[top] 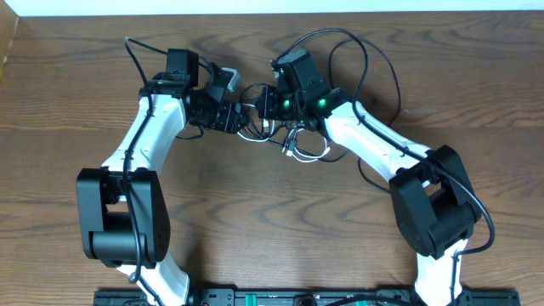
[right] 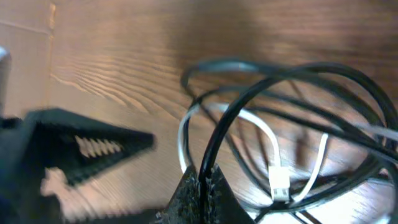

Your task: Untangle cables

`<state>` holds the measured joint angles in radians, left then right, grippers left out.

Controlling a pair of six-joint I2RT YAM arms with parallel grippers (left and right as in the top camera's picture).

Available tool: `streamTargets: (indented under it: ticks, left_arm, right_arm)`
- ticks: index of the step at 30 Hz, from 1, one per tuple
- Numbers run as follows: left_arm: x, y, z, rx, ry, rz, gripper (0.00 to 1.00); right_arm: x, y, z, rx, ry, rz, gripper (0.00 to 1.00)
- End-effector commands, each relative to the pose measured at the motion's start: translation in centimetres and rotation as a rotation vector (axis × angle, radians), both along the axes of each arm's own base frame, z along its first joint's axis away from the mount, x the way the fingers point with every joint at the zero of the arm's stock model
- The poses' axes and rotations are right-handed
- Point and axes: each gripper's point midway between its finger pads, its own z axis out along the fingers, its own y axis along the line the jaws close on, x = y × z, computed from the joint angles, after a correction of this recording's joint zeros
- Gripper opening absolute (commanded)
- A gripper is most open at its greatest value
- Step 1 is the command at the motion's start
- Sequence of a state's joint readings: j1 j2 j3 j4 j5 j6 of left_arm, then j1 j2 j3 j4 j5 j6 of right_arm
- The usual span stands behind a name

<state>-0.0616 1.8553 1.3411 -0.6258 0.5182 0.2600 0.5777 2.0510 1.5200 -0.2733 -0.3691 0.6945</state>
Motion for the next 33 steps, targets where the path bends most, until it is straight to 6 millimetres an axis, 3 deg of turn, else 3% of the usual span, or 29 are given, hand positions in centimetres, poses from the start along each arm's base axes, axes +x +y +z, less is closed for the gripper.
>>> streamTargets:
  ticks: [1,10,14,19,23,26,27,28,30,33]
  left_arm:
    - [0.8,1.7,-0.9,0.066,0.040,0.152,0.68]
    - [0.8,1.6,-1.2,0.059,0.050,0.158,0.80]
    - [0.7,0.6,-1.4,0.001,0.065,0.134,0.81]
    - [1.0,0.3,-3.1,-0.016,0.101,0.151,0.81]
    - [1.3,0.1,-4.1,-0.044,0.143,0.208,0.79]
    - [1.3,-0.7,-4.0,-0.091,0.148,0.188,0.67]
    - [1.3,-0.7,-4.0,-0.090,0.147,0.188,0.55]
    - [1.3,-0.7,-4.0,-0.090,0.147,0.188,0.34]
    - [1.3,-0.6,-4.0,-0.088,0.147,0.189,0.08]
    - [1.4,0.0,-4.3,-0.051,0.142,0.205,0.08]
  right_arm:
    - [0.3,-0.6,0.1,-0.008,-0.018,0.026,0.01]
    - [-0.5,0.4,2.7,0.143,-0.090,0.249,0.01]
    - [-1.1,0.0,4.3,0.256,-0.061,0.321,0.01]
    - [-2.4,-0.1,6.7,0.392,-0.101,0.477,0.01]
    - [-3.2,-0.2,7.4,0.435,-0.123,0.544,0.01]
    - [-3.3,-0.2,7.5,0.441,-0.119,0.550,0.01]
    - [-3.3,-0.2,7.4,0.438,-0.117,0.549,0.01]
    - [-3.4,-0.2,7.1,0.425,-0.116,0.546,0.01]
    - [-3.3,-0.5,6.2,0.386,-0.104,0.527,0.01]
    - [-3.1,-1.0,5.9,0.377,-0.096,0.519,0.01]
